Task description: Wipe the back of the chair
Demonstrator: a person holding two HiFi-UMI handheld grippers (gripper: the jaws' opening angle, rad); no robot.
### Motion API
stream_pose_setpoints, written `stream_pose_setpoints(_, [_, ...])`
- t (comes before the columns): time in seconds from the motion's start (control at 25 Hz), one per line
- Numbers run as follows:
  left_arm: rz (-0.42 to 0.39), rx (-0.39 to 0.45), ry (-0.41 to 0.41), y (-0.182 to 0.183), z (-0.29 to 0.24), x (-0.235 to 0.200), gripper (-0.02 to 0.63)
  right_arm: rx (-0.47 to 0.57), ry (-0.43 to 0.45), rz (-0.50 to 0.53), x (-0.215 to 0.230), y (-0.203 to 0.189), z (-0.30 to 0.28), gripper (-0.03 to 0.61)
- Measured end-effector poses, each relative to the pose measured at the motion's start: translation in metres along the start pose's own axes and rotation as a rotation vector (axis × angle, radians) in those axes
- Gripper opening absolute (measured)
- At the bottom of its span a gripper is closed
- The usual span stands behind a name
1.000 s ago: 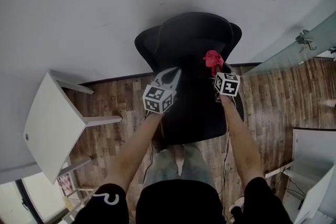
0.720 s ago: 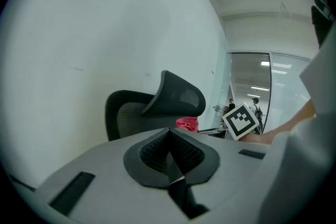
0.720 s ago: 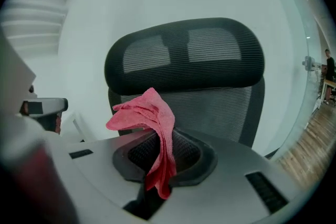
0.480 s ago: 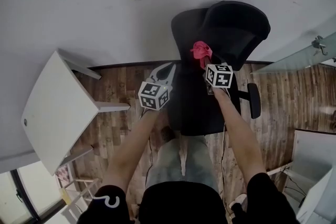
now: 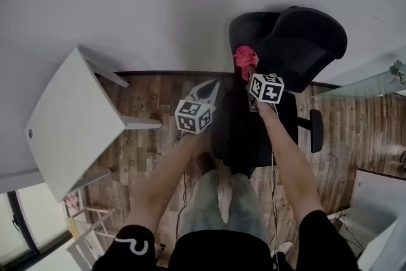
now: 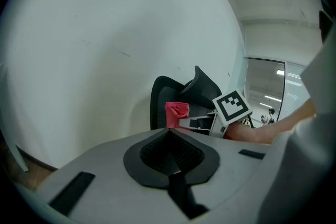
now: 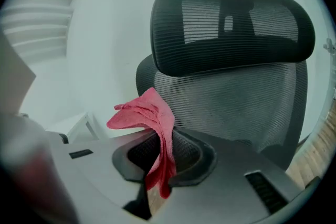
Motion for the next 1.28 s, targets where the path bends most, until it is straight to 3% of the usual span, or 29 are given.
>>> stream_pose_setpoints(0.4, [-0.069, 0.018, 0.060, 0.008, -0.019, -0.014, 0.025, -0.025, 0.122, 0.080, -0.014, -0.019, -0.044, 0.069])
stream_pose_setpoints(0.68, [-0.106, 0.022, 0.049, 0.008, -0.039, -0.007, 0.025, -0.054, 0.154, 0.225, 0.000, -0.021, -0.060, 0.069])
stream_pose_setpoints(0.96, [-0.124, 0.055, 0.047, 0.018, -0.079, 0.028, 0.025, -0.017, 0.130, 0.214, 0.047, -0.010, -0.040, 0.071])
stream_pose_setpoints(1.28, [-0.098, 0.039, 0.015, 0.002, -0.115, 0.080, 0.025, 0.042, 0.021, 0.147, 0.148, 0.000, 0.012, 0.071])
Point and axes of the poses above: the fingertips, and each gripper's own axes: z backward along the fingers, x to its right, y out of its top, the point moved 1 cm from there along z, backward along the fingers, and after that the axes turned 9 degrees about y, right-handed, at the moved point
